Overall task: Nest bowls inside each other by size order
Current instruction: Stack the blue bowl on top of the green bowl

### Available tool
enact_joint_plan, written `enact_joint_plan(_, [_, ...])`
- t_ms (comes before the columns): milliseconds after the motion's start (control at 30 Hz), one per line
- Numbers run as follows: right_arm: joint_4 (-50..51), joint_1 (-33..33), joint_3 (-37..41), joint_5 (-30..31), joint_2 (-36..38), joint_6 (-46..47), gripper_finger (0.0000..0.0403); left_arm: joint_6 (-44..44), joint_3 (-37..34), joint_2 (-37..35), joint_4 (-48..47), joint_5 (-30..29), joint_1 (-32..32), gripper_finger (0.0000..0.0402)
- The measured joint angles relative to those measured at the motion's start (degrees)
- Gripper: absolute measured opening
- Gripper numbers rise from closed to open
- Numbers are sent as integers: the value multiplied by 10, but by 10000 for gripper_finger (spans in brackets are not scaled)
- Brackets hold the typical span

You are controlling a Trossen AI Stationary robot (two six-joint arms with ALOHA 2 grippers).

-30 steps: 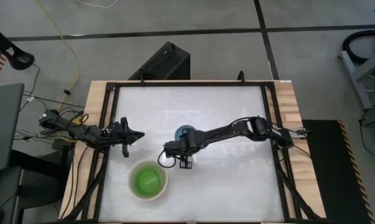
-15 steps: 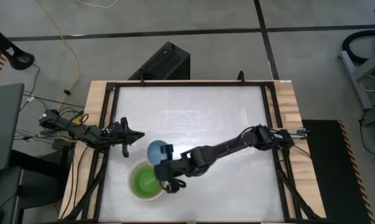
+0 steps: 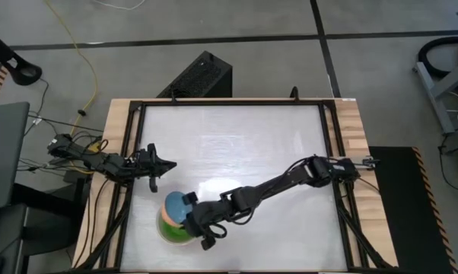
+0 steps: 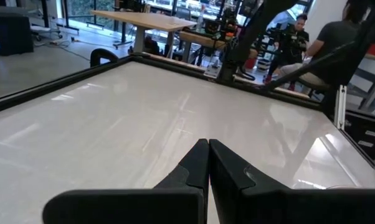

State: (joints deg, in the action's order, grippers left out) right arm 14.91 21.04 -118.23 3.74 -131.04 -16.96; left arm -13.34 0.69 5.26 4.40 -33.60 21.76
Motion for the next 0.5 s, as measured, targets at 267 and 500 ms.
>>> enact_joint_plan(267, [0, 6, -1, -40, -47, -148, 18, -1, 0, 1, 1, -4, 0, 0])
enact_joint_plan(500, [28, -5, -1, -47, -39, -122, 18, -7, 0, 4, 0, -9, 0, 0])
